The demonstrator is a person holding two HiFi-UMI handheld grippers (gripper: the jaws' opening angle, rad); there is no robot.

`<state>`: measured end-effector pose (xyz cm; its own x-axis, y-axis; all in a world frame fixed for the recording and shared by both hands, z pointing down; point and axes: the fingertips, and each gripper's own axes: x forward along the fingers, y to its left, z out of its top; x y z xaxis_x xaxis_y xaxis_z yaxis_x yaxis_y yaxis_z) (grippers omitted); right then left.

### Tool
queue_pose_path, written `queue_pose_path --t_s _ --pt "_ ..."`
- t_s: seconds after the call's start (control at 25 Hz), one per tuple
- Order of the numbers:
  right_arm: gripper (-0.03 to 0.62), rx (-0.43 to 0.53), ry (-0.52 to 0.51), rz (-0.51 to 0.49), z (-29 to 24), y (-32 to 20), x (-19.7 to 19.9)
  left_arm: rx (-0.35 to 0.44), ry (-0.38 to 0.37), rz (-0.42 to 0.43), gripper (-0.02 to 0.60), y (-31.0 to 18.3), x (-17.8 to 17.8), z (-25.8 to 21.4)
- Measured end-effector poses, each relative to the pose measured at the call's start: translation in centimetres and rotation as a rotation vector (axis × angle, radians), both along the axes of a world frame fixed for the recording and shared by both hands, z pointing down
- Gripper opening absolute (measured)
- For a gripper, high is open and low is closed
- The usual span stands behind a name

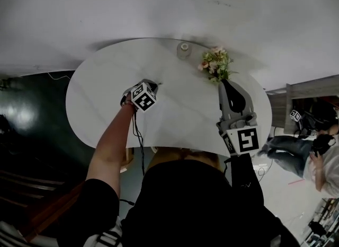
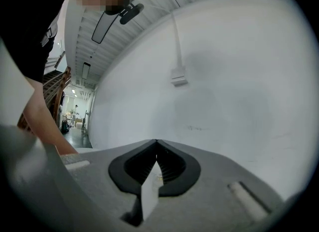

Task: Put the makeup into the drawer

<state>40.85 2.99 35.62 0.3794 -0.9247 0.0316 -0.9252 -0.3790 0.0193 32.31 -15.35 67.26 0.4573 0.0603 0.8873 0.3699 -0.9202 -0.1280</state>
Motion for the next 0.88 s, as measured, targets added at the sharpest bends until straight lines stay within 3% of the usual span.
queue_pose_path --t_s 0.12,0.24,0.44,0.64,0.76,0.88 --pt "0.005 0.054 -0.001 0.010 -1.2 -0.1 0.7 -0.021 0.012 -0.029 0.014 1.3 0.2 -0.4" --pt "0.005 0.027 0.016 -0.010 -0.8 0.2 0.8 -0.010 0.100 -0.069 0.014 2.6 0.7 -3.0" --pt "0.005 0.080 0.030 -0.062 -1.1 -0.9 1.0 -0.054 0.373 -0.221 0.014 4.3 1.6 -12.8" --pt "0.005 0.136 0.044 -0.115 -2.5 -2.6 0.4 -0.039 0.708 -0.344 0.014 4.8 0.3 -24.3" --pt "0.005 0.186 0.046 -0.133 -4.1 -2.9 -0.7 0.015 0.901 -0.429 0.014 4.9 -1.8 -30.3" --pt "0.005 0.228 0.022 -0.130 -4.7 -3.0 -1.4 0.087 0.995 -0.435 0.014 5.3 -2.9 -32.9"
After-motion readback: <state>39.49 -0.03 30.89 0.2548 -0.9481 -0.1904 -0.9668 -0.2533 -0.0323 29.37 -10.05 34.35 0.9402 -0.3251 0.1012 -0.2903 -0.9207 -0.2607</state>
